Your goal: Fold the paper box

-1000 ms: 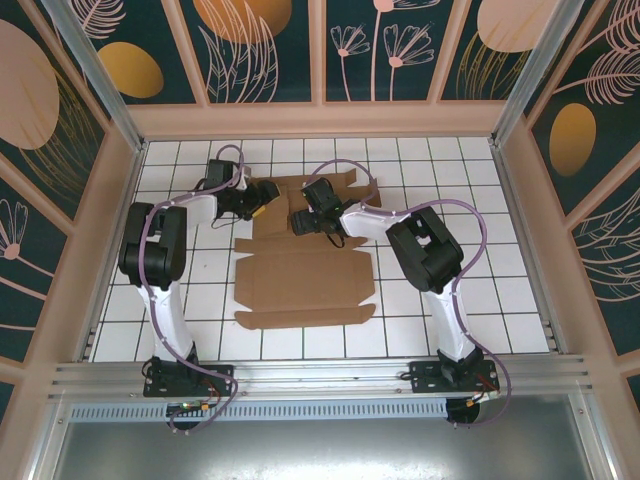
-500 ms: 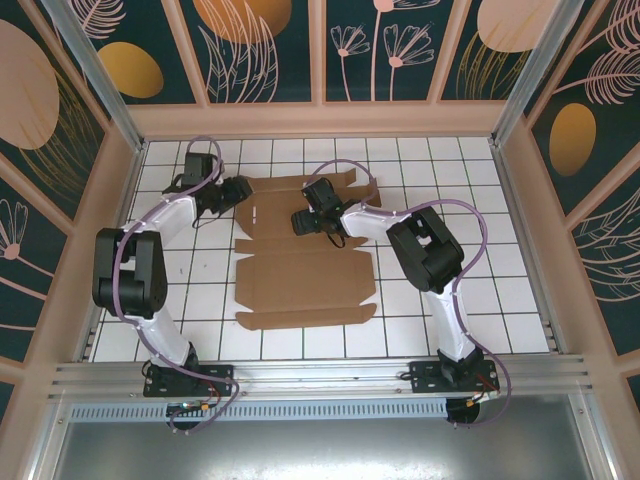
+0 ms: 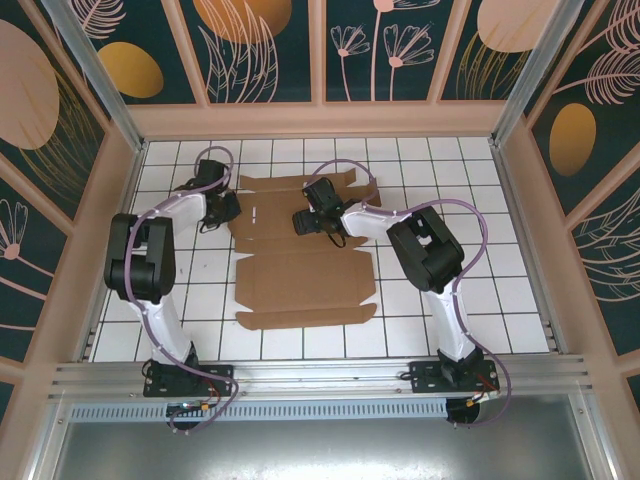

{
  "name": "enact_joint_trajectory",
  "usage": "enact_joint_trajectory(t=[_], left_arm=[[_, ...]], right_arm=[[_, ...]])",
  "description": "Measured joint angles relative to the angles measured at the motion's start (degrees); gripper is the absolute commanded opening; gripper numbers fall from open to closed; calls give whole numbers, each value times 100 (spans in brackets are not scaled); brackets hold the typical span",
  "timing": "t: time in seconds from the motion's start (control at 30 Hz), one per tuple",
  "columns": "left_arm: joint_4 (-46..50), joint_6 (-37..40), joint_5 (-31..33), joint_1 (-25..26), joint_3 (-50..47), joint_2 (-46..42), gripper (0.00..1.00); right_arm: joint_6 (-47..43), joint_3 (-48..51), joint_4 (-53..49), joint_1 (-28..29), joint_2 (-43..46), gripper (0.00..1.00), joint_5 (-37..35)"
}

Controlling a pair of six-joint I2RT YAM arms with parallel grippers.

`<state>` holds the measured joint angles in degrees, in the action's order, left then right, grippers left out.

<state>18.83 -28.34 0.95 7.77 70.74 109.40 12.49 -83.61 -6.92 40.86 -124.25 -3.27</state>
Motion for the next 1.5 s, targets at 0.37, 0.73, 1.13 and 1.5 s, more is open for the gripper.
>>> enact_joint_trajectory(t=[0.37, 0.73, 1.13, 1.5], left_arm=[[616, 271, 1856, 994, 997, 754, 34], [-114, -214, 190, 267, -743, -1971, 87], [-667, -654, -852, 358, -2264, -1821, 88], [-1399, -994, -1515, 317, -2332, -1453, 80]], right_arm=[[9, -254, -317, 0, -107, 73, -142], [4, -17, -37, -2, -24, 72, -138], [2, 90, 114, -7, 13, 72, -122], [0, 90, 114, -17, 13, 72, -107]])
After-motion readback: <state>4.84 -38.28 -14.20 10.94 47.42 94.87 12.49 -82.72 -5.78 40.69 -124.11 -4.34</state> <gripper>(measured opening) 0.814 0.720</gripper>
